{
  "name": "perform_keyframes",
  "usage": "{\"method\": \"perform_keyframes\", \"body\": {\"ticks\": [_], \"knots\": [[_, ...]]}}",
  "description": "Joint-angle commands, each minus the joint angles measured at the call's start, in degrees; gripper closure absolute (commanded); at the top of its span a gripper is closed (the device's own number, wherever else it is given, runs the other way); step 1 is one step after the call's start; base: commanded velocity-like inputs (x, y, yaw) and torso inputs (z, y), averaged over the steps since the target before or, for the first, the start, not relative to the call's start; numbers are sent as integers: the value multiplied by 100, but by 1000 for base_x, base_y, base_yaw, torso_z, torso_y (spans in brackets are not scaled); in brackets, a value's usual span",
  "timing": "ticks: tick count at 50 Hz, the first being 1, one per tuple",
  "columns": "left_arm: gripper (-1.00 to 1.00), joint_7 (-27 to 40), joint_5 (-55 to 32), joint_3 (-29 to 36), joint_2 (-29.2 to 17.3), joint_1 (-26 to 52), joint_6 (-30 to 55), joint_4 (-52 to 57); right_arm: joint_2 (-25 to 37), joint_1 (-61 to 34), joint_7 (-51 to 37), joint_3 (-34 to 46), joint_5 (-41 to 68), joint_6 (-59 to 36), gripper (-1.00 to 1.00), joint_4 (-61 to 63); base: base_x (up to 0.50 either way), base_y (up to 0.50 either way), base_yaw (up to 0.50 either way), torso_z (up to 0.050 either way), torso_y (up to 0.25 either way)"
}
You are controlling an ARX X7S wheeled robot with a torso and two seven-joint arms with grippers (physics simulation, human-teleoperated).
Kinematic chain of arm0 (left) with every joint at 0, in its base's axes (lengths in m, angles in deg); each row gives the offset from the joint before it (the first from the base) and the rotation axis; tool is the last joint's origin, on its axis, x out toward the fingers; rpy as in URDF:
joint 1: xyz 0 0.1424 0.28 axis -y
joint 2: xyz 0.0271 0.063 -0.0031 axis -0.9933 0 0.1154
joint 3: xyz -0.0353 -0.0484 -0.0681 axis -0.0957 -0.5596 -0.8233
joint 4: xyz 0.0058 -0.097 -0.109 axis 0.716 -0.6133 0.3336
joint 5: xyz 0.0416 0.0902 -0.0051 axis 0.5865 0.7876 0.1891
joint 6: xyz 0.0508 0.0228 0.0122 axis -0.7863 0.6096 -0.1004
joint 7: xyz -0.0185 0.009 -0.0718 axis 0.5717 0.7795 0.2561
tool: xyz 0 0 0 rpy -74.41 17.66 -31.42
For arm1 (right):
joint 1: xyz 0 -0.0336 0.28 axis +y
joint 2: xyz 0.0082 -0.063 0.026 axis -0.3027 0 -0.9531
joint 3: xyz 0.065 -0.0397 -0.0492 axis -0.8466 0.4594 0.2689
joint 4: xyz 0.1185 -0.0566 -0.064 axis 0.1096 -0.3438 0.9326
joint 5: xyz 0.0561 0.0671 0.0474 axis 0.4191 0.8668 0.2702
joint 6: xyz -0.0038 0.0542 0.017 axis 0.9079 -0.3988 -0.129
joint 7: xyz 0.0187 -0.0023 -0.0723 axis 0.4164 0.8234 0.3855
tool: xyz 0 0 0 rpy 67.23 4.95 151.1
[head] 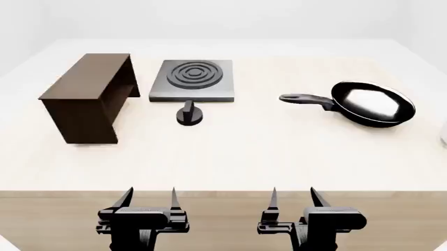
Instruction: Put the frying pan on top of the cabinet.
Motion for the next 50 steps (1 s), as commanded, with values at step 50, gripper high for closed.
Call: {"method": "perform_keyframes", "body": {"ticks": [50], "knots": [[-100,831,-203,674,-662,290,1336,1339,801,-145,-873,300,818,-1703,-100,1724,0,-377,0,0,0]]}}
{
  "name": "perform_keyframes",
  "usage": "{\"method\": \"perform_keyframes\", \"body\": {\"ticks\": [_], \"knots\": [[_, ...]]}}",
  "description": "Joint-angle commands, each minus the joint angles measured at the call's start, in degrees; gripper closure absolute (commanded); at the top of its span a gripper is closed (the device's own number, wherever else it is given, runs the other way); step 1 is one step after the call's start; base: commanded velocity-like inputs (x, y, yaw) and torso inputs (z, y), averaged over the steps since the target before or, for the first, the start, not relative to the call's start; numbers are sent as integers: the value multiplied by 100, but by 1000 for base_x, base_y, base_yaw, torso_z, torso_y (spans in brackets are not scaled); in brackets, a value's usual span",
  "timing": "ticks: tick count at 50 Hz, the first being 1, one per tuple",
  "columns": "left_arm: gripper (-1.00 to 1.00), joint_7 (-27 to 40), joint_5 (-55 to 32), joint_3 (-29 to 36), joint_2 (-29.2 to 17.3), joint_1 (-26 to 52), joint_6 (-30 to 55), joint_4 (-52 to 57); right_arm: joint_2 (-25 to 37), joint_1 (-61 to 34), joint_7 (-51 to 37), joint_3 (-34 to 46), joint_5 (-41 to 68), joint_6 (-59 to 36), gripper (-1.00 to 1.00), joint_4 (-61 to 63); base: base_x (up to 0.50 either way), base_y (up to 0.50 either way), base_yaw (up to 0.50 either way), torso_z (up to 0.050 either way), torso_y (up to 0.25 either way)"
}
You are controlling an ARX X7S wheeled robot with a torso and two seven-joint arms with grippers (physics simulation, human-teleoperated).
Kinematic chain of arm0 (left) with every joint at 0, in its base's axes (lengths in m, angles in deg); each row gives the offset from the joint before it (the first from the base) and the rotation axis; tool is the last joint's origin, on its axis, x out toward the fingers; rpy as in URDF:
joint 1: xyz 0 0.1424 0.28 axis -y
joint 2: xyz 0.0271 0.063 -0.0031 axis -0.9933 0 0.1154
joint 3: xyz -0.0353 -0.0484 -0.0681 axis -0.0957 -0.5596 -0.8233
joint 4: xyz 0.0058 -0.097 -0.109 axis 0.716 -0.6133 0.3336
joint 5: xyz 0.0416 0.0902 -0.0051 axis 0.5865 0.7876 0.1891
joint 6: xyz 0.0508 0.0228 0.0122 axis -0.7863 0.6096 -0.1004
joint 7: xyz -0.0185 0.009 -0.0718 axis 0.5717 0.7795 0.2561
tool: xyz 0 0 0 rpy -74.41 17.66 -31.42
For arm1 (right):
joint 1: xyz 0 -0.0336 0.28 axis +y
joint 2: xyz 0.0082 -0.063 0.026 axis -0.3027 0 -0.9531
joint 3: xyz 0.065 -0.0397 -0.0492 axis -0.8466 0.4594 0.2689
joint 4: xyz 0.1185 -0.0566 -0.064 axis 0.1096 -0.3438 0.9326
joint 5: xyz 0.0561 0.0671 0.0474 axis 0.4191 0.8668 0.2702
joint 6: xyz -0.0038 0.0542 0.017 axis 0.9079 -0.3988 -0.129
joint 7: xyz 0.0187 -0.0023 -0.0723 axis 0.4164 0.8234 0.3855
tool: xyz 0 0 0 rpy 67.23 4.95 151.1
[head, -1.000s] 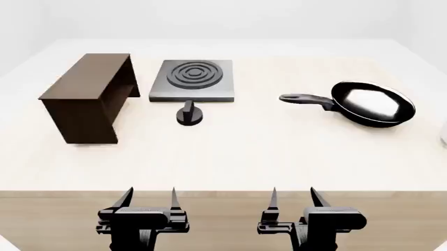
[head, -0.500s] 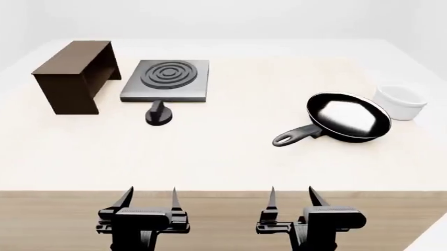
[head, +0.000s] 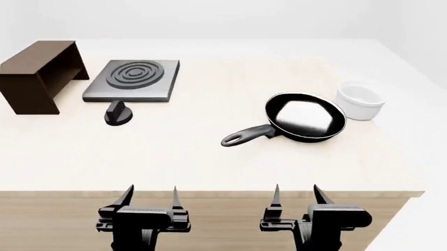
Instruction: Put the frying pan on top of the cabinet.
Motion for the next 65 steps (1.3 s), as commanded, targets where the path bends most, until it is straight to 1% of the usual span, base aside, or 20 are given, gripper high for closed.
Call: {"method": "perform_keyframes", "body": {"ticks": [1,2,3,4,6,15,57,58,59,60,61,62,65], "knots": [[-100,263,80,10,-181,425,1686,1522,351,-186,-366,-233,244,-1735,-100,1788,0,0,0,0,0],[-100,332,93,-26,-173,532,1915,1701,398,-216,-367,-263,305,-1940,-100,2049,0,0,0,0,0],[-100,375,97,-58,-185,769,2439,2052,495,-340,-421,-317,372,-2452,-100,2581,0,0,0,0,0],[-100,355,63,-65,-200,824,2559,2171,528,-396,-460,-326,378,-2655,-100,2759,0,0,0,0,0],[-100,414,119,-61,-226,935,2643,2287,626,-386,-385,-321,452,-2759,-100,3145,145,0,0,0,0],[-100,454,67,-26,-262,828,2433,2081,652,-391,-458,-303,437,-2622,-100,3027,499,0,0,0,0],[-100,634,-118,74,-427,816,2235,1901,778,-387,-580,-145,621,-2359,-100,2763,500,0,0,0,0],[-100,626,-132,79,-437,815,2271,1924,1296,-390,-755,-81,-101,-2747,-100,3623,0,0,0,0,0],[-100,630,-137,82,-438,815,2267,1919,1331,-415,-800,-32,-146,-2825,-100,4482,0,0,0,0,0],[-100,634,-138,87,-440,810,2253,1905,1446,-390,-913,43,-241,-2682,-100,5342,0,0,0,0,0],[-100,636,-143,90,-444,807,2249,1901,1543,-378,-1044,71,-192,-2616,-100,5648,0,0,0,0,0],[-100,639,-146,91,-448,809,2245,1885,1730,-330,-1251,115,-85,-2460,-100,5649,0,0,0,0,0],[-100,650,-160,92,-459,819,2244,1879,2496,-477,-2194,470,466,-2387,-100,5649,0,0,0,0,0]]}}
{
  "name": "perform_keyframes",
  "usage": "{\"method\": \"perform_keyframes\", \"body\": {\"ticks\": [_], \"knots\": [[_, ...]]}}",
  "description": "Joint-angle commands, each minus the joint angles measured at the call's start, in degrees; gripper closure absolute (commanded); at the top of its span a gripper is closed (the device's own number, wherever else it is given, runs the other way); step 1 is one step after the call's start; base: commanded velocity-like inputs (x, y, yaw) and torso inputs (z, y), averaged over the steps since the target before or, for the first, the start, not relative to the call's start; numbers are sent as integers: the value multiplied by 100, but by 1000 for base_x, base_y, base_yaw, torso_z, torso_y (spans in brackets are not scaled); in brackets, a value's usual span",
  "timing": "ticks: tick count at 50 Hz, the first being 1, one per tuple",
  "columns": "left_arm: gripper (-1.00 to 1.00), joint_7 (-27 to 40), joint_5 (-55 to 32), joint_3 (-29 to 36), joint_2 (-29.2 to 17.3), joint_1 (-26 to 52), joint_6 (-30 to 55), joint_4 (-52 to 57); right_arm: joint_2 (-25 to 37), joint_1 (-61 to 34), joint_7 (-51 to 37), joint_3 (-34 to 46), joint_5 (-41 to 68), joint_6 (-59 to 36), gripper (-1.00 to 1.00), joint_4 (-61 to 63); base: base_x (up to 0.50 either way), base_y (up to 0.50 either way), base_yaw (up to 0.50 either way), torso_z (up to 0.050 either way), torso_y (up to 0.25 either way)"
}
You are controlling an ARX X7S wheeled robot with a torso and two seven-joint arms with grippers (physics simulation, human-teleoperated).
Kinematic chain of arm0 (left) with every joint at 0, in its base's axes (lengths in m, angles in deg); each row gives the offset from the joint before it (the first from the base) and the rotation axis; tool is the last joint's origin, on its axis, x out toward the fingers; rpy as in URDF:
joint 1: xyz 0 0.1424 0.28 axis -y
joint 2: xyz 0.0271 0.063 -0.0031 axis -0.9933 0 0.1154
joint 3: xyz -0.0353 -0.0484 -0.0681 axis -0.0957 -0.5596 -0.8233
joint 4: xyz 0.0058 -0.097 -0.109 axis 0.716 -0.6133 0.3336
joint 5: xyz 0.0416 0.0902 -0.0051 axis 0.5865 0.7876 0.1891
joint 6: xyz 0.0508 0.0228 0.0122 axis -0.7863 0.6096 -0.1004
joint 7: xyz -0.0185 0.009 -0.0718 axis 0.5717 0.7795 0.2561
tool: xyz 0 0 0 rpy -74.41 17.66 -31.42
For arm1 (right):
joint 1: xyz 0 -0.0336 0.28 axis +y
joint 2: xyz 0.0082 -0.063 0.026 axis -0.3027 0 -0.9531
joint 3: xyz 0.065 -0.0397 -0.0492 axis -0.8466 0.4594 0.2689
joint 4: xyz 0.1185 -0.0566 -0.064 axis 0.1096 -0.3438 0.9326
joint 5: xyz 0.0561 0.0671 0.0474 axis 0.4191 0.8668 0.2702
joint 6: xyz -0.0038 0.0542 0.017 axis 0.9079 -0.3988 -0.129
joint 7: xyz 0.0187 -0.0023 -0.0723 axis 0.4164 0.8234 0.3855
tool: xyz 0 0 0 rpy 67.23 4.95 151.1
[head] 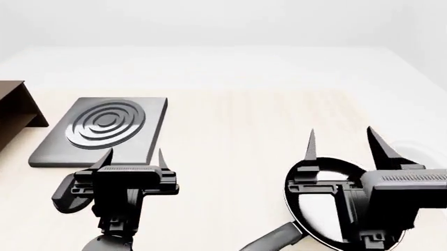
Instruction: Put the frying pan on top of the cabinet.
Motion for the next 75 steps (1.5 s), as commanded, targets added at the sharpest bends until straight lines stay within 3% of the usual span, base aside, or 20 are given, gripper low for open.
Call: {"method": "perform_keyframes", "body": {"ticks": [1,6,13,16,18,20,23,25,26,28,29,31,33,36,37,40,50,75], "knots": [[-100,38,-54,22,-41,4,-7,-21,1457,-177,-1520,660,341,64,-100,1620,0,0,0,0,0],[-100,57,-75,32,-56,-9,-10,-12,1958,-418,-2173,1035,752,80,-100,1613,0,0,0,0,0],[-100,77,-107,50,-89,9,71,80,2143,-547,-2395,1162,981,84,-100,1583,0,0,0,0,0],[-100,-166,-188,234,-266,-3,538,357,2160,-572,-2410,1163,1067,116,-100,1547,0,0,0,0,0],[-100,-452,-78,770,-615,116,1663,926,2164,-577,-2406,1138,1124,150,-100,1494,0,0,0,0,0],[-100,-833,-374,873,-779,213,2335,1395,2175,-584,-2413,1137,1147,159,-100,1476,0,0,0,0,0],[-100,-1725,-1312,1170,-1281,724,4581,2770,2193,-569,-2428,1113,1185,192,-100,1452,0,0,0,0,0],[-100,-2136,-1776,968,-1318,1030,5175,3256,2184,-552,-2418,1116,1204,248,-100,1398,0,0,0,0,0],[-100,-2352,-2113,657,-1155,1472,5972,3545,2173,-543,-2404,1150,1173,285,-100,1344,0,0,0,0,0],[-100,-2517,-2383,337,-942,1885,6612,3674,2165,-543,-2392,1156,1188,316,-100,1301,0,0,0,0,0],[-100,-2130,-3243,89,-1063,2215,6706,3423,2159,-557,-2384,1158,1200,321,-100,1270,0,0,0,0,0],[-100,-411,-4961,-223,-1458,2951,6702,2669,2152,-589,-2379,1169,1218,300,-100,1246,0,0,0,0,0],[-100,1308,-6680,-74,-1579,3508,6671,2033,2148,-606,-2377,1198,1212,286,-100,1240,0,0,0,0,0],[-100,2361,-9219,347,-1618,3926,6507,1554,2138,-616,-2368,1216,1209,306,-100,1191,0,0,0,0,0],[-100,2557,-9423,462,-1637,4001,6443,1439,2139,-618,-2368,1217,1211,308,-100,1187,0,0,0,0,0],[-100,3022,-9835,848,-1625,4163,6292,1171,2135,-624,-2359,1227,1213,320,-100,1152,0,0,0,0,0],[-100,3055,-9213,1455,-1301,4039,6320,1238,2137,-640,-2354,1255,1227,338,-100,1126,0,0,0,0,0],[-100,3857,-9601,2490,-908,3829,5923,1216,2113,-719,-2345,1315,1247,375,-100,999,0,0,0,0,0]]}}
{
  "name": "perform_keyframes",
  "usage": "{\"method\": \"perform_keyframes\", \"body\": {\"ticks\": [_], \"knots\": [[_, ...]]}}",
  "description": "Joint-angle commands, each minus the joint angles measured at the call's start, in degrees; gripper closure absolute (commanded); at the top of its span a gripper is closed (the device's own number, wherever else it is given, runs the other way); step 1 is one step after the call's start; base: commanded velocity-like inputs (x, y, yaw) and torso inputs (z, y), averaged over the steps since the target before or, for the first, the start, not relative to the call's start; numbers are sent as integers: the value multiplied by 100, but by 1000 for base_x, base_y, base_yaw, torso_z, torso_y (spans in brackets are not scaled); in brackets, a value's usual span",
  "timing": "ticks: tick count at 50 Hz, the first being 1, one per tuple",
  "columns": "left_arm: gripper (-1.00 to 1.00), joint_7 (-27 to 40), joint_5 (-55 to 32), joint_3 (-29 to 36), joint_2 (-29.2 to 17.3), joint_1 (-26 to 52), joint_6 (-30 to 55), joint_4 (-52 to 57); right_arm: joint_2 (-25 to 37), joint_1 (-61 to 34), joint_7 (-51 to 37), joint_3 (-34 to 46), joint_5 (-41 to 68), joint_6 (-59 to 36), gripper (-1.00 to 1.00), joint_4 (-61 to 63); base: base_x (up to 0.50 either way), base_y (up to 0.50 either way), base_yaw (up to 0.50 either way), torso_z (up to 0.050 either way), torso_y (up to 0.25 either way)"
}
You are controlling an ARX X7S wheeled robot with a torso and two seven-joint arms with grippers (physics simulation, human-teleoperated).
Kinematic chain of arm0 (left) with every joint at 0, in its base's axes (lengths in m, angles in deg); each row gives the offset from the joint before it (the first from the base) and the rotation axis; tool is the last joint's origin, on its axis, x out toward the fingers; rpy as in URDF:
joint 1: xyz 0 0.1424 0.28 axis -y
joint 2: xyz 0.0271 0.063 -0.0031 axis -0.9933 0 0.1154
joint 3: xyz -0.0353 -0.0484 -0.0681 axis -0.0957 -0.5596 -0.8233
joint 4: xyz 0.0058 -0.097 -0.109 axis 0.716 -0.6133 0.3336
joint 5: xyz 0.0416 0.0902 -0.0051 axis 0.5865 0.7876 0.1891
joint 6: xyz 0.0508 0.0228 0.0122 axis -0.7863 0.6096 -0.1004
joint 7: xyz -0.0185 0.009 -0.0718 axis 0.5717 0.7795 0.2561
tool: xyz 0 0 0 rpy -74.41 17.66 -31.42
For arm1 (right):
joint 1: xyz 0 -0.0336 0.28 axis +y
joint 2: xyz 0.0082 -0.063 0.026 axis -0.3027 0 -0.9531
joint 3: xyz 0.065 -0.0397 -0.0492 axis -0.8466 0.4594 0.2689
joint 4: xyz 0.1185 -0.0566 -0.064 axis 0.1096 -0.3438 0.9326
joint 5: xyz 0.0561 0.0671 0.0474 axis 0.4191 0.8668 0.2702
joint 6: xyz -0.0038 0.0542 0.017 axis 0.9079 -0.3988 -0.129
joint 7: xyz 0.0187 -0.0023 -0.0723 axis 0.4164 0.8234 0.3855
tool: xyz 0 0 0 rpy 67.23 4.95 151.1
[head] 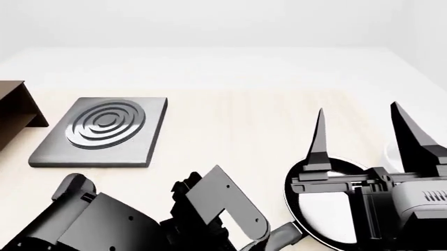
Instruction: Put the frying pan on top of the cabinet.
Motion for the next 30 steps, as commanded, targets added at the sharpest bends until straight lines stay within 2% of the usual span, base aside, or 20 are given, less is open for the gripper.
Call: {"method": "perform_keyframes", "body": {"ticks": [1,12,30], "knots": [[-100,338,-109,454,180,-56,-97,-27,-4,-11,-2,22,1,36,-100,-48,0,0,0,0,0],[-100,-140,1041,979,504,-561,-209,-56,-1,22,17,17,11,132,-100,-124,0,0,0,0,0],[-100,-689,1917,1631,562,-752,-454,-288,37,44,-18,5,22,144,-100,-66,0,0,0,0,0]]}}
